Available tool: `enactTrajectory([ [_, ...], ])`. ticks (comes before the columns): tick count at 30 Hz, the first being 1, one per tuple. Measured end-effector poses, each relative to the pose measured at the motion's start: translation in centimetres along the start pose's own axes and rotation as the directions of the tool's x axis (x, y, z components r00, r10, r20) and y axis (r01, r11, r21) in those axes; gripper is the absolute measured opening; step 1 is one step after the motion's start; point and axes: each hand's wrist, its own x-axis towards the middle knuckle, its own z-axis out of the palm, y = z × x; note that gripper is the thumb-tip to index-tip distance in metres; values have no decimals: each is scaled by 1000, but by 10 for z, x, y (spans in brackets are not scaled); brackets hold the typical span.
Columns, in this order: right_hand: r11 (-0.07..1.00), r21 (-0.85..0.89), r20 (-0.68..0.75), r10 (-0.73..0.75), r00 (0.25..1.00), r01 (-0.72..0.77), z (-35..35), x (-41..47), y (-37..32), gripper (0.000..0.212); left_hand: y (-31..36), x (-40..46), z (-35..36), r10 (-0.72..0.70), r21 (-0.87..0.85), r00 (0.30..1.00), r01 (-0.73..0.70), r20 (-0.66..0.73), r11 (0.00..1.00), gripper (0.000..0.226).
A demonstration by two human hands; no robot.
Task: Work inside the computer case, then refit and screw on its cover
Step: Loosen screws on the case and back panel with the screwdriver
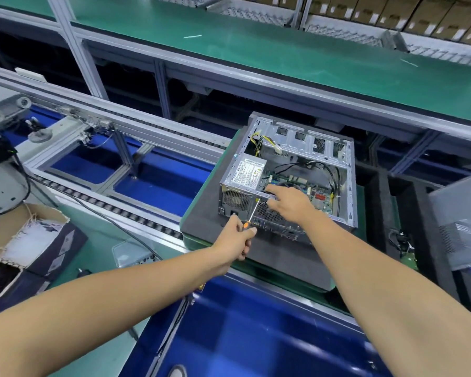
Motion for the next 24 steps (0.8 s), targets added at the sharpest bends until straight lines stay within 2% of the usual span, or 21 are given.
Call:
enactTrajectory([
  [3,1000,-6,-19,-11,1000,11,1,2,1,41,12,-4,4,-32,15,999,32,-28,999,26],
  [5,1000,-11,-23,-16,1000,16,1,2,1,39,21,-7,4,-141,-31,990,140,-32,990,25],
  [7,1000,-17,-18,-14,1000,14,1,0,1,41,26,-7,3,-253,-126,967,256,38,958,40],
  [9,1000,-14,-25,-26,999,26,2,-1,2,41,26,-9,3,-258,-135,962,269,90,954,48],
  [14,999,2,-40,-53,998,53,2,-2,3,39,26,-9,0,-153,36,988,154,-21,987,46],
  [16,999,-7,-33,-45,998,45,1,-1,2,37,24,-6,-2,-47,164,996,59,-80,985,46],
  [18,999,-11,-30,-34,999,34,1,-1,0,38,23,-5,0,91,362,987,-37,-132,931,47],
  [20,1000,0,-30,-27,999,27,1,-2,-2,39,21,-5,5,186,528,969,-72,-165,846,45],
  [24,1000,-1,-32,-25,999,25,1,-3,-3,39,7,-5,11,297,647,930,-91,-218,757,39],
])
